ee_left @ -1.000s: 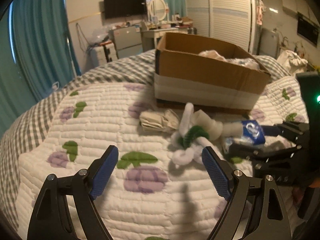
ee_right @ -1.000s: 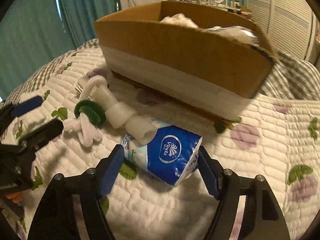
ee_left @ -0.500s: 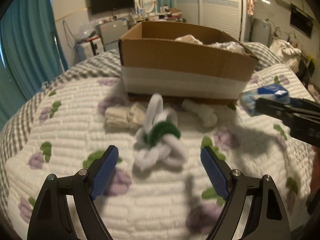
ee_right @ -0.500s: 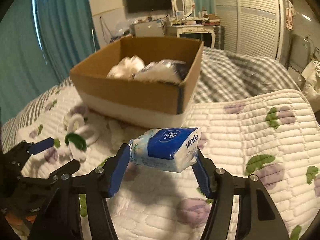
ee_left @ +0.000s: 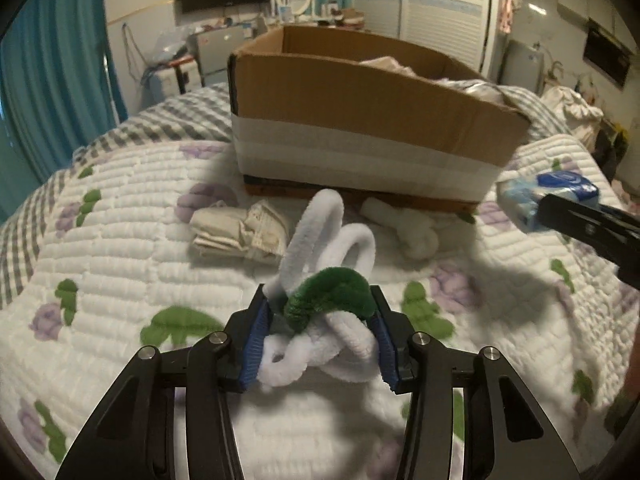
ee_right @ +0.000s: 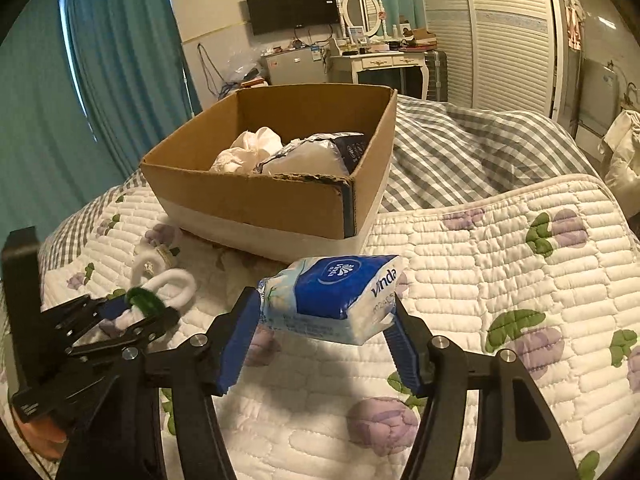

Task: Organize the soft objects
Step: 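Grasp the blue Vinda tissue pack with the right tool while the left tool grasps the pipe-cleaner toy, then drop the pipe-cleaner toy and Vinda pack into the box from both tools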

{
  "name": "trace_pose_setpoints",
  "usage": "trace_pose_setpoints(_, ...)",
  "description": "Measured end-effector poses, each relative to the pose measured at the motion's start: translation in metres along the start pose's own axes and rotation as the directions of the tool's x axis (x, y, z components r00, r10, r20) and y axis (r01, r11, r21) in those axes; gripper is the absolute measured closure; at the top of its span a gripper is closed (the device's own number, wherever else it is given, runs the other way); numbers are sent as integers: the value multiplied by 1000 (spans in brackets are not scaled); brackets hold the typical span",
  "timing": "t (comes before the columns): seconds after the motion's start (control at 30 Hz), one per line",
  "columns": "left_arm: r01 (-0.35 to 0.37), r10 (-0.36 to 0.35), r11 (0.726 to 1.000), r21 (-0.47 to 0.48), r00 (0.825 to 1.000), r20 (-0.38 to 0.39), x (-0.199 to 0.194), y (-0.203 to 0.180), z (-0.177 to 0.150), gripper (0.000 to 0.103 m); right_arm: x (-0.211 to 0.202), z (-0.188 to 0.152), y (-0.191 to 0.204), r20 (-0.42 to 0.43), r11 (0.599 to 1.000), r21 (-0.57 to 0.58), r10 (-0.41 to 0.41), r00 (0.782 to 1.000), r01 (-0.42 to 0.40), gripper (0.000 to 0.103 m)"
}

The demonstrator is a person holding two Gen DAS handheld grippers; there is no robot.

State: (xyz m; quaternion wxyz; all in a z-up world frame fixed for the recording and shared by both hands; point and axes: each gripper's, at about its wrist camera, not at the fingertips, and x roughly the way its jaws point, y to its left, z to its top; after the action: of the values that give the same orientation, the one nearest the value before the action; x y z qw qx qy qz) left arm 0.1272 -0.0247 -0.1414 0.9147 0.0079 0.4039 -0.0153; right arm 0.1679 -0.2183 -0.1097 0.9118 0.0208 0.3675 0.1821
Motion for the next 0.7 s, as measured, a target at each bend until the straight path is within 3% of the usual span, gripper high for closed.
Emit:
trace_pose_setpoints(0.2, 13, -13, 1000, -7, 999, 51, -47, 0, -4, 57, -32, -7, 8, 54, 1000, -14, -4, 999, 5, 42)
trace_pose_setpoints(0.37, 9, -9, 1000, -4, 996, 94, -85, 3, 12, 57, -59, -4, 17, 84, 999, -34, 27, 996, -24, 42)
trace_pose_setpoints(0.7, 44, -45, 999, 11, 976, 213, -132, 6, 83, 57, -108, 61, 29, 192, 995, -94, 54, 980, -37, 42)
